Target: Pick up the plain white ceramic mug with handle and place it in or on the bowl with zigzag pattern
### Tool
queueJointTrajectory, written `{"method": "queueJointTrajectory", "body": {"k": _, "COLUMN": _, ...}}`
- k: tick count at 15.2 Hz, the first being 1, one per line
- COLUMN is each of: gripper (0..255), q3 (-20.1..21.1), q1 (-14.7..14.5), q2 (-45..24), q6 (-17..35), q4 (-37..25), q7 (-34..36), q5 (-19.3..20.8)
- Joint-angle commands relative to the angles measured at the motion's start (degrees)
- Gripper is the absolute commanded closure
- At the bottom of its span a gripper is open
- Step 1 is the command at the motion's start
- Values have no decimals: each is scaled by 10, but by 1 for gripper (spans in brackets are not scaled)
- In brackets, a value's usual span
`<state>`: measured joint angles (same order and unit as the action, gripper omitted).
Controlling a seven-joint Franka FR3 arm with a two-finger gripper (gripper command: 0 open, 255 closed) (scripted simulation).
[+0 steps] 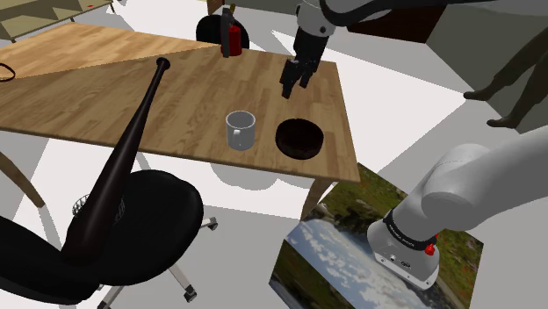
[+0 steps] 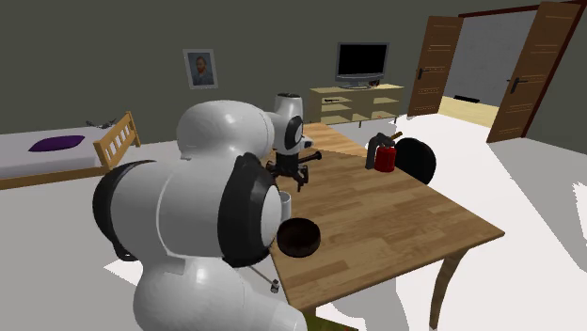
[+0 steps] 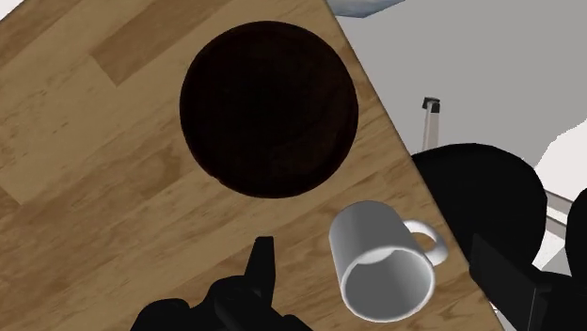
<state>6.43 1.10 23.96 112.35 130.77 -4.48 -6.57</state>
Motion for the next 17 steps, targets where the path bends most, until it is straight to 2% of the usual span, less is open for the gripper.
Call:
{"method": "queueJointTrajectory", "body": {"k": 1, "gripper": 0, "q3": 8, "q1": 1, "q2": -44, "q6": 31, "q4": -11, "q7": 8, "q5": 5}}
{"method": "queueJointTrajectory", "body": {"k": 8, "gripper": 0, "q3": 30, "q1": 2, "q2": -192, "q6": 110, "q4": -72, "q7": 46, "q5": 37}}
{"method": "queueJointTrajectory", "body": {"k": 14, "gripper": 0, "q3": 35, "q1": -6, "q2": -325, "q6": 152, "q4": -153, "q7": 84, "q5": 77}}
{"method": "queueJointTrajectory", "body": {"k": 17, "gripper": 0, "q3": 34, "q1": -7, "q2": -338, "q6": 173, "q4": -144, "q7": 86, "q5": 80}}
